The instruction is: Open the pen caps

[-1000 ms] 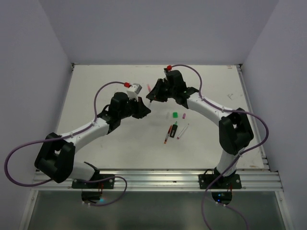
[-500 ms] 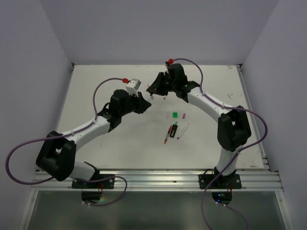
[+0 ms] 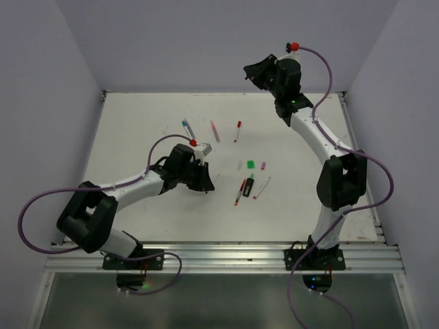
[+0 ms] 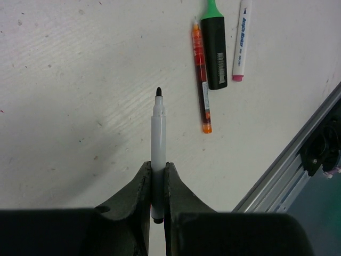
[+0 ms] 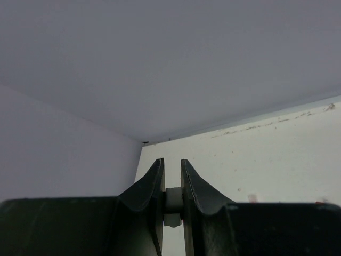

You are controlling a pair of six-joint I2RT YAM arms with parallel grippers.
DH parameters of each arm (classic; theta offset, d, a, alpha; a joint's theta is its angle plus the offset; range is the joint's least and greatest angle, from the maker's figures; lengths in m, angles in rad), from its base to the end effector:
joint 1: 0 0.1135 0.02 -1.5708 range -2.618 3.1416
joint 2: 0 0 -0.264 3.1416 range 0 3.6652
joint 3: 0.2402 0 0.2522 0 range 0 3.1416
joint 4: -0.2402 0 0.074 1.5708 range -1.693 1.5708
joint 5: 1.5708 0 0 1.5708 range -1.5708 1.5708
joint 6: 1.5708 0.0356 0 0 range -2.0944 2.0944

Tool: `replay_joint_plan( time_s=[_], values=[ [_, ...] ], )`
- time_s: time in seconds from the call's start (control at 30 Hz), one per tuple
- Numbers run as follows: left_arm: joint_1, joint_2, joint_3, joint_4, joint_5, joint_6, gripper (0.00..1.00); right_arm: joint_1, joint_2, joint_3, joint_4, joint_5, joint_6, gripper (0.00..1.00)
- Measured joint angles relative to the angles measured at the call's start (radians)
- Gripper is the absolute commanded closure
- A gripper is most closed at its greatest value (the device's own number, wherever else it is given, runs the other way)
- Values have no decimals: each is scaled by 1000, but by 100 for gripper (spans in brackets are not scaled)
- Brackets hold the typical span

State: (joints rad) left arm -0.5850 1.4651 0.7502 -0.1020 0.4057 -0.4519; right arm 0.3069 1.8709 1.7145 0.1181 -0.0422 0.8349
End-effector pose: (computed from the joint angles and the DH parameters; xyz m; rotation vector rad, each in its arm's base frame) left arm 0.2336 -0.1716 0.1830 0.3721 2.4992 -0.9440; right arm 0.4370 0.1400 0.3826 0.4072 1.6377 0.9074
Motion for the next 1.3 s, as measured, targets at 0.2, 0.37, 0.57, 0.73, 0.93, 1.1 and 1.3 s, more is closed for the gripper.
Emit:
replay_joint_plan(
  time_s=[0.2,0.37,0.57,0.73,0.93,1.1,1.3],
  values=[
    [0,0,0,-14,-52,1,100,34,-10,-138,8,-31,0,99],
    [0,0,0,-31,-140,0,100,40,-11,-323,-60,-59,-18,98],
    [0,0,0,-35,-211,0,100,94,-4,-426,-168,-59,-60,96],
    [0,0,0,-35,-228,-1,100,188,42,-412,-241,-27,-84,98],
    [0,0,0,-35,-229,-1,100,256,119,-385,-358,36,-86,97],
    [0,0,0,-35,-231,-1,100,257,138,-360,-454,114,-82,93],
    [0,0,0,-35,-231,-1,100,257,138,-340,-506,174,-75,84]
  ],
)
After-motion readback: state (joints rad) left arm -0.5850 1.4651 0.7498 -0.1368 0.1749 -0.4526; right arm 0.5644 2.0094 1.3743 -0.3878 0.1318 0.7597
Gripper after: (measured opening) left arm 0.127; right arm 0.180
